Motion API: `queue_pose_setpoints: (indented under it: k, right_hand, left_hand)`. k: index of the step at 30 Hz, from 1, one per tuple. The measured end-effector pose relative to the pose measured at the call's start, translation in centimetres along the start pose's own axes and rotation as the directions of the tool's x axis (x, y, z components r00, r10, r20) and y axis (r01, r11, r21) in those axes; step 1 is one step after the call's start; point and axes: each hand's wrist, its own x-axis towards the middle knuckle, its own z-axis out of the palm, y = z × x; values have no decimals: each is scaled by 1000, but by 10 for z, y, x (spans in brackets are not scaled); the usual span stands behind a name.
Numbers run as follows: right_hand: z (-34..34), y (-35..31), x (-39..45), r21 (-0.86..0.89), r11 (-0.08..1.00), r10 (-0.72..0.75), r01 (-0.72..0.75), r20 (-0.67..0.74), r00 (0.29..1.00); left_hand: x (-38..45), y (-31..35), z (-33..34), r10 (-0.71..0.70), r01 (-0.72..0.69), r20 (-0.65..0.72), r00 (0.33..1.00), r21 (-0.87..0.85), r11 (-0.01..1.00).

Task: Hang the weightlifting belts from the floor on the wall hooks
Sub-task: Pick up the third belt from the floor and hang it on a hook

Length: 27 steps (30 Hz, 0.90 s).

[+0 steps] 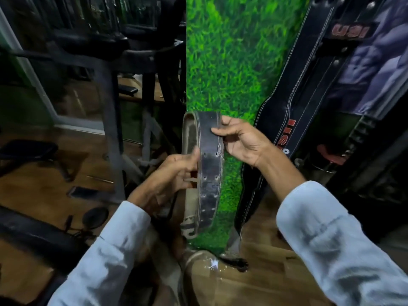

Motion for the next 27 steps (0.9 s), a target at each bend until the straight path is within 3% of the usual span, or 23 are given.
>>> queue_pose_setpoints:
  k: [2,6,9,11,13,19,24,27]
  right_hand:
    - [3,5,-7,-79,996,-32,38,67,997]
    - [9,28,-21,-272,961,-22,53,116,993]
    - [10,51,-28,-436,898,87,-52,61,994]
    - [8,60,-33,-593,801,141,-86,46,989]
    - [6,58,-39,-633,769,161,-93,51,986]
    - [6,27,-23,-240,967,78,-83,-29,997]
    - [24,11,-1,-100,992,72,-83,-104,992]
    - [30,24,0,-101,995,-17,4,-127,992]
  left_hand:
    - [11,3,-12,-109,97,-61,992,-179,979]
    - [33,35,-31,-113,61,-84,990,-472,880]
    - [39,57,-39,-122,55,-193,974,-321,945]
    - [38,61,-39,-130,78,-185,974,-269,960]
    - [34,60,-36,-104,61,-165,981,-247,967]
    - [17,44,-27,118,-118,-73,990,-6,993]
    - [-6,30,-23,123,-114,-64,990,122,986]
    - [-24,25,-25,28,-15,-90,996,145,989]
